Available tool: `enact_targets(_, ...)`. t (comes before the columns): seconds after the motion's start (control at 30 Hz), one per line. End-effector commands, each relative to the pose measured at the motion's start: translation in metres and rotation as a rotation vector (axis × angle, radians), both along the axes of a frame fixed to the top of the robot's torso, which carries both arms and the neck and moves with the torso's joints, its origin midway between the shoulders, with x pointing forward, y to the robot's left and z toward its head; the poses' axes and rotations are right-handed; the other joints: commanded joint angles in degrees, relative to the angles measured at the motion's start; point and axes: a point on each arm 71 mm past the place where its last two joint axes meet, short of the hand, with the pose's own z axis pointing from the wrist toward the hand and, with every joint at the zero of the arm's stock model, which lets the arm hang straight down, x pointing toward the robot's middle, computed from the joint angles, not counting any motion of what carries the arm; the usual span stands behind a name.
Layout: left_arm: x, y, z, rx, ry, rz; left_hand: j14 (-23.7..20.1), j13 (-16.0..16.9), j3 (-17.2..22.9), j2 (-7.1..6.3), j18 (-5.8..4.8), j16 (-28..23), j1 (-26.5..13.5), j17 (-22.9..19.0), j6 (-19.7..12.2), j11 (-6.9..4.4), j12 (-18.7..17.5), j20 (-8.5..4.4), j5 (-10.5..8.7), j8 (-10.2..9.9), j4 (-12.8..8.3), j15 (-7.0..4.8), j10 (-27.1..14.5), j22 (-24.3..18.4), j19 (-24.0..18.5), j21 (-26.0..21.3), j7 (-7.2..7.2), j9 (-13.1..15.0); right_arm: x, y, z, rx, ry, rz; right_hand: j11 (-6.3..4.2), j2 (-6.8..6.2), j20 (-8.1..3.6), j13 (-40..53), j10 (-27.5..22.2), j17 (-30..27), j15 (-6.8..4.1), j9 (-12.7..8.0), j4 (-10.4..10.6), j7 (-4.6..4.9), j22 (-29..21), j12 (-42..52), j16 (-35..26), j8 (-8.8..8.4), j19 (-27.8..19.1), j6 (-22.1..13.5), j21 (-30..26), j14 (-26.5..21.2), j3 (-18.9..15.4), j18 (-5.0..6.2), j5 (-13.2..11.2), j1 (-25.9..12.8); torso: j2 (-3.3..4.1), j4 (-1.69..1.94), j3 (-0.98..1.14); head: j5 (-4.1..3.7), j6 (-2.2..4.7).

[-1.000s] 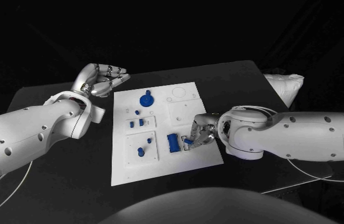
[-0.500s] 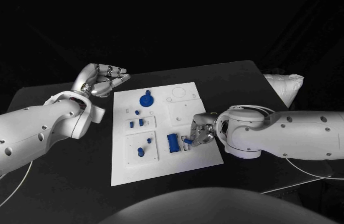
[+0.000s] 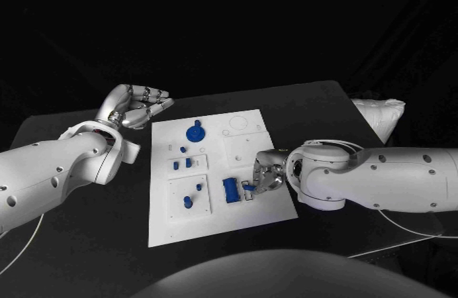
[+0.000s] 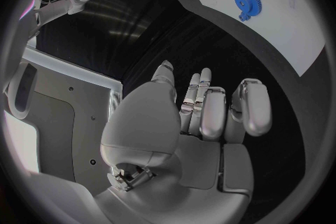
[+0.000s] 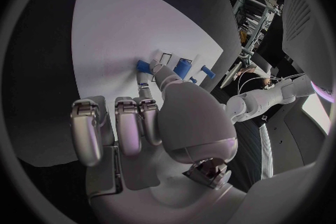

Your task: Assemble the parts on the task board

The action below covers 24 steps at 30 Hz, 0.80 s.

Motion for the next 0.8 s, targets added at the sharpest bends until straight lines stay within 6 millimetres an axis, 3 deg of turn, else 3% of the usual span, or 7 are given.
enact_targets(0.03, -0.0008, -0.0022, 0.0005, -0.002, 0.0, -0.018, 0.3, 0.07, -0.38, 0.48, 0.57, -0.08, -0.2, 0.06, 0.11, -0.07, -0.09, 0.0, 0.36, -0.2, 0.02, 0.02, 0.51, 10.32, 0.51, -0.02, 0.16, -0.06, -0.0027, -0.0016, -0.0073, -0.036, 0.03, 0.007, 0.11, 0.13, -0.3, 15.06, 6.16, 15.06, -0.13, -0.2, 0.37, 0.05, 15.05, 0.01, 0.23, -0.29, 6.0, -0.62, 0.26, 5.97, 0.03, -0.82, -0.34, -0.3, 0.04, 0.0, -0.01, 0.04, 0.01)
enact_targets(0.4, -0.0009, -0.0019, 0.0005, -0.002, 0.001, -0.018, 0.31, 0.07, -0.44, 0.57, 0.58, -0.08, -0.12, 0.07, 0.13, -0.07, -0.1, -0.01, 0.38, -0.22, 0.03, 0.02, 0.51, 10.33, 0.51, -0.06, 0.16, -0.06, -0.0038, -0.0001, -0.0084, -0.051, 0.045, 0.022, -0.08, -0.28, -0.31, 15.06, 6.16, 15.06, -0.18, 0.0, -1.3, -0.2, 15.05, 0.01, 0.23, -0.2, 6.0, -2.51, 0.26, 5.97, 0.8, -0.82, 0.69, 1.3, 0.03, -0.05, 0.0, 0.01, 0.01)
enact_targets(0.8, -0.0006, -0.0021, 0.0004, -0.002, 0.001, -0.019, 0.31, 0.07, -0.44, 0.57, 0.58, -0.08, -0.12, 0.07, 0.13, -0.07, -0.1, -0.01, 0.38, -0.22, 0.03, 0.02, 0.51, 10.33, 0.51, -0.06, 0.16, -0.06, -0.004, -0.0004, -0.0107, -0.067, 0.061, 0.029, -0.23, 0.75, -0.32, 15.06, 6.16, 15.06, -0.19, 0.65, -3.1, -0.44, 15.05, 0.01, 0.23, 1.05, 6.0, -2.49, 0.26, 5.97, 2.84, -0.82, 2.61, 2.91, 0.0, -0.04, 0.05, -0.09, 0.01)
